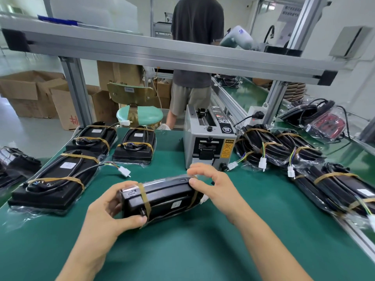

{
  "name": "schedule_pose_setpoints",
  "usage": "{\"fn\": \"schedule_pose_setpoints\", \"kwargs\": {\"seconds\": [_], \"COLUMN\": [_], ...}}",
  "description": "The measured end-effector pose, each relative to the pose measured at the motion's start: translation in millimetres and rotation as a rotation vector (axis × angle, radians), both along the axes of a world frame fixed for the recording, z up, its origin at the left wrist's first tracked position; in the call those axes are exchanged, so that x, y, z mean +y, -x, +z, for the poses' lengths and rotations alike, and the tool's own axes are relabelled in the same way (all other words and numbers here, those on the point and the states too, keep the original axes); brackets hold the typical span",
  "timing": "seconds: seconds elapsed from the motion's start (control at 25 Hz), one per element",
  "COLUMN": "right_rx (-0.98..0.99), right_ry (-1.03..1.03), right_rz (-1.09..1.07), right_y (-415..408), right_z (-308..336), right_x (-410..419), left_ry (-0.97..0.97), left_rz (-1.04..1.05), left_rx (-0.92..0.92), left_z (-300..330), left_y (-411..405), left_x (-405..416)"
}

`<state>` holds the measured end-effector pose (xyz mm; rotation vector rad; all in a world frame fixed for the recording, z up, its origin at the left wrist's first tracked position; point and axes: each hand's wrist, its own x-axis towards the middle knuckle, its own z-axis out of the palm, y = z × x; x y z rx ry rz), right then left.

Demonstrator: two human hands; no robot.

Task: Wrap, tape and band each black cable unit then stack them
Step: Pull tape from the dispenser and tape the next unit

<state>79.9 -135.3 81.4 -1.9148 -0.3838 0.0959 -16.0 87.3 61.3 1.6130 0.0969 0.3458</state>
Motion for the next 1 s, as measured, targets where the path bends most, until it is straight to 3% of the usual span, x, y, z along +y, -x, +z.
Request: {"fn": "schedule_pose_setpoints", "kwargs": {"seconds": [0.2,0.36,0.44,0.52,0.68,0.88,1.0], "right_rx": [0.058,0.089,0.108,0.119,0.129,0.194,0.234], "right_ry": [-0.039,-0.077,-0.121,-0.187,-0.216,-0.238,-0.277], "right_rz": [0.041,0.11,0.065,-0.152,-0.567,-0.721,-0.782], "right_y": [-10,-12,-16,-27,-60,-94,-106], "right_z": [-2,-3,-4,-2,7,9,4], "right_x": [-5,-9,-11,-14,-13,2,8], "left_ry": [-0.654,-0.886,-0.87,-0.837,-0.88,-1.004,-0.878], "left_rz": [0.066,0.12,0.191,0.247,0.313,0.439,0.392], "left_rx": [-0.145,0.085,0.178,0.216,0.123,0.183,0.107], "left_z": [44,64,66,63,59,53,56], "left_y": [-2,-27,-32,-33,-32,-28,-28], "left_x": [-25,-57,-61,-63,-71,-75,-77]}}
